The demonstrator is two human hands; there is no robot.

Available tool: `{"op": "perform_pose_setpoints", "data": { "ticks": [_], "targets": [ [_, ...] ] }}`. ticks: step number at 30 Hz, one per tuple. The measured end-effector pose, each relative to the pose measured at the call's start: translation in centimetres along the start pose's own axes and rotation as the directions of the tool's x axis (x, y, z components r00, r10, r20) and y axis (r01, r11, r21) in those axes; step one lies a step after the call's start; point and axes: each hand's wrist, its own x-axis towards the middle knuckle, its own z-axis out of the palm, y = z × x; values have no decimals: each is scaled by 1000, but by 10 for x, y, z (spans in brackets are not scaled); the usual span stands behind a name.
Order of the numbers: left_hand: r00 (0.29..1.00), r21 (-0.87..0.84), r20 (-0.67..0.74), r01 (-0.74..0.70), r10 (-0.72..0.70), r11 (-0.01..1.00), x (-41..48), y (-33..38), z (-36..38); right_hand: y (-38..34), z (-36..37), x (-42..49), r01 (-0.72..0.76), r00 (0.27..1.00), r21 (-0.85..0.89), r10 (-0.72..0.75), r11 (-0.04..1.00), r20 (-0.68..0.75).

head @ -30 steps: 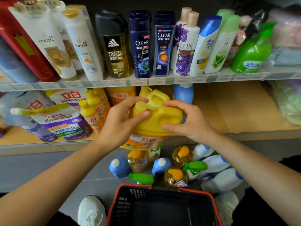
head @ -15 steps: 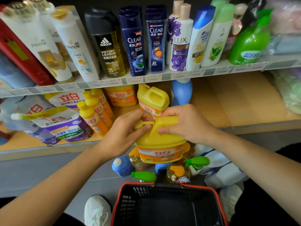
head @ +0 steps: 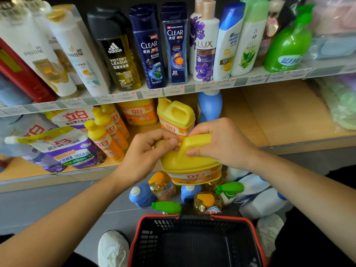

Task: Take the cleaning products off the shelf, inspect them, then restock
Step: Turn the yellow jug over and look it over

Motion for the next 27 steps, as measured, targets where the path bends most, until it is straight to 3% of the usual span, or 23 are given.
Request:
{"op": "perform_pose_setpoints", "data": {
  "ticks": [8,12,16,20,23,25,27],
  "targets": [
    [995,-194,-5,98,-101,976,3,-5,-11,5,-10,6,-10,999,105,14,994,-42],
    [994,-292,20,112,-111,950,1,-6,-16,6,-13,7,-20,998,297,35,955,-47],
    [999,-219,20,30,-27,975,-3,-4,-15,8,-15,9,-62,996,446,86,893,-33],
    [985,-71,-165,-56,44,996,-9,-2,-11,6,-9,6,-48,993,455,90,889,-71],
    [961,48,-274,-28,40,998,-11,-2,-7,2,-2,2,-9,991,442,68,897,-118],
    [968,80,-250,0,20,997,-7,-2,-7,1,0,1,6,990,444,57,896,-128],
    [990,-11,-132,38,-40,999,-2,0,-12,1,-3,3,-2,993,463,57,886,-104]
  ]
}}
